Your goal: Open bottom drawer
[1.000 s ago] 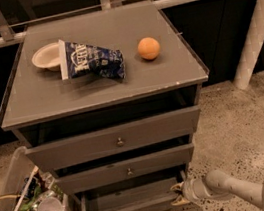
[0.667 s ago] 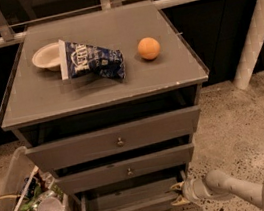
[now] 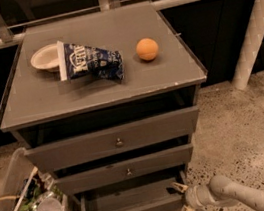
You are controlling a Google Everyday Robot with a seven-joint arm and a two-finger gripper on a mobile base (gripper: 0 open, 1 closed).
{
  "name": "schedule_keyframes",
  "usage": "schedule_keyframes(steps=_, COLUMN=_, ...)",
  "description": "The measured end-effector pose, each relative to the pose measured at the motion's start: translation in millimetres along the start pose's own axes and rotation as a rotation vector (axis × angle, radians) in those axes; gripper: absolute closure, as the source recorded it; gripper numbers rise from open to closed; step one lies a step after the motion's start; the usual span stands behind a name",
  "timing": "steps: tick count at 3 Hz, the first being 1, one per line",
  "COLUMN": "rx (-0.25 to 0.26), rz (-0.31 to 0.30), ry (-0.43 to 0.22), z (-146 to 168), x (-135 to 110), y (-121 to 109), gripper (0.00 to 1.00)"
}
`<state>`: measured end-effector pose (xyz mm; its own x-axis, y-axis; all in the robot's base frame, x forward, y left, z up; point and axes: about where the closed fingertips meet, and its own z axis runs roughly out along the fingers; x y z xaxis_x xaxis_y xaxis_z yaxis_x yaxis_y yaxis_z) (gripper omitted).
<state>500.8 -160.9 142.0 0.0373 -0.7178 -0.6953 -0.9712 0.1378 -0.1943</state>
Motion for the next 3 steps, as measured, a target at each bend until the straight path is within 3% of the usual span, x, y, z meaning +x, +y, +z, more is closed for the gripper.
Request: schedule_keyframes(steps=3, rx=-0.023, rz=-0.004, ry=-0.013, z=-7.8, x=-9.9, y=10.9, gripper=0.85)
